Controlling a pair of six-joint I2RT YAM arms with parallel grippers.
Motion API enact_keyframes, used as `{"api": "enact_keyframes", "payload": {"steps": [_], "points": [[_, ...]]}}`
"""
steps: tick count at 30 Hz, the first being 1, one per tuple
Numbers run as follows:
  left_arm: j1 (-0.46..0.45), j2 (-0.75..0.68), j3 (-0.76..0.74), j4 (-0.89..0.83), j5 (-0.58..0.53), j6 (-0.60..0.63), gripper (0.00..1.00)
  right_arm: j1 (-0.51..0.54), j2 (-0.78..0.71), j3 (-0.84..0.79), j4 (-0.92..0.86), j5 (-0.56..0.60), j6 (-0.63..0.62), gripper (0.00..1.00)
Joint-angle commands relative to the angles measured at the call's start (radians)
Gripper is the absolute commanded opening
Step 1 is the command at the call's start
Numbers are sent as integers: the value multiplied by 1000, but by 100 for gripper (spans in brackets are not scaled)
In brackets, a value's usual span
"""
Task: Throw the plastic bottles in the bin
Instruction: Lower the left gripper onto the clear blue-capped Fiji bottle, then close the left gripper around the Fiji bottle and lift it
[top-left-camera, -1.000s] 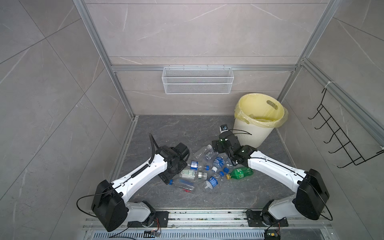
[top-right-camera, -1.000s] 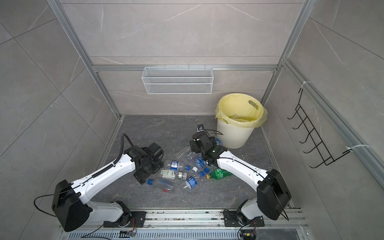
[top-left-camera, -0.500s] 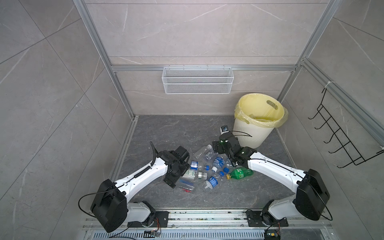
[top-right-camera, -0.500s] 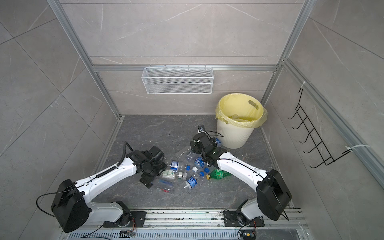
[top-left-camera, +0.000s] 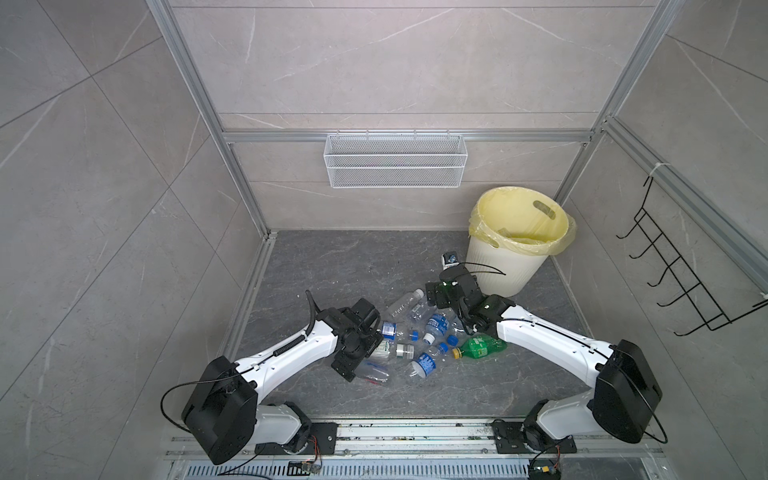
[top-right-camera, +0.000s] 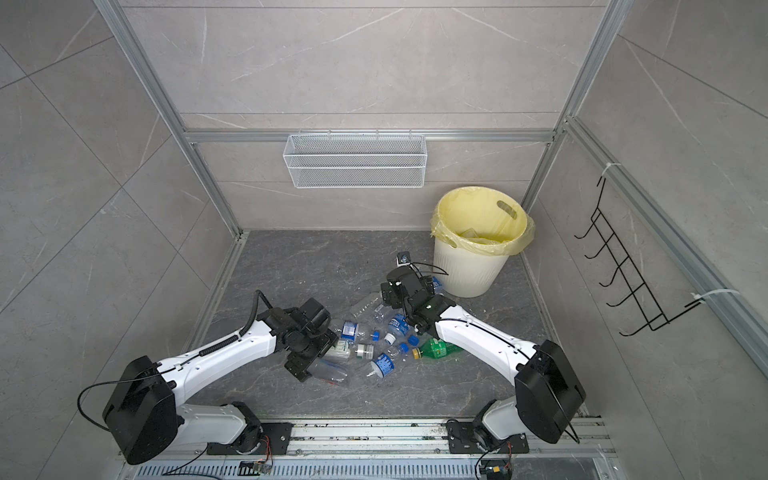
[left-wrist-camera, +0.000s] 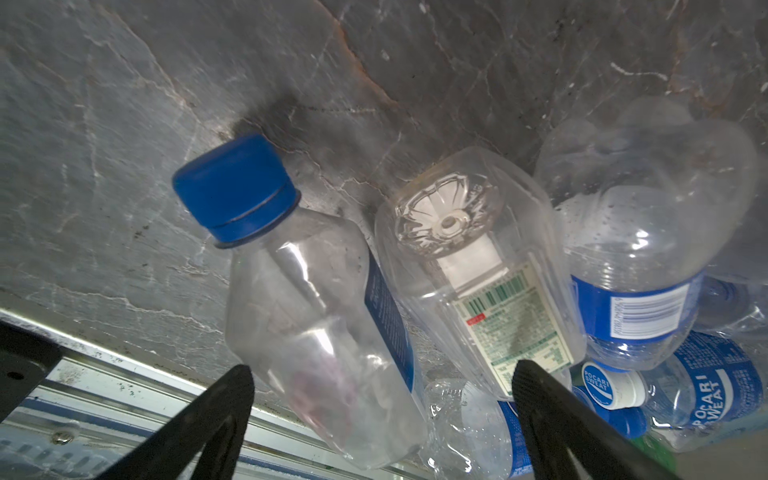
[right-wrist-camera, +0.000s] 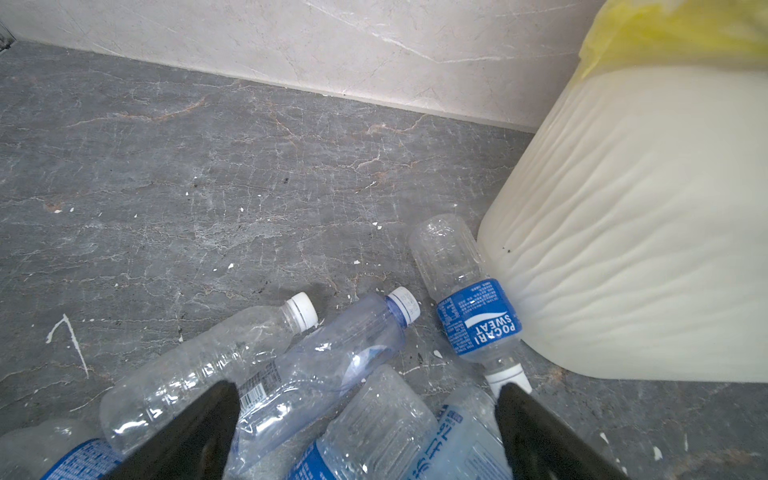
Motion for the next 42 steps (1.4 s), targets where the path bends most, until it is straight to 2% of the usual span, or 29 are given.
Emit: {"api": "enact_keyframes", "payload": {"steps": [1,11,22,42], "points": [[-11,-24,-12,-10,17,-32,100,3,-25,-13,16,10,20,100],[-25,-3,-44,87,19,-10,100,3,-16,-13,19,2,23,100],[-24,21,-47,185,-31,3,100,0,-17,-13,19,3,23,100],[14,178,68,266,-110,74,100,-20,-37,-19,9,-1,39,100]]}}
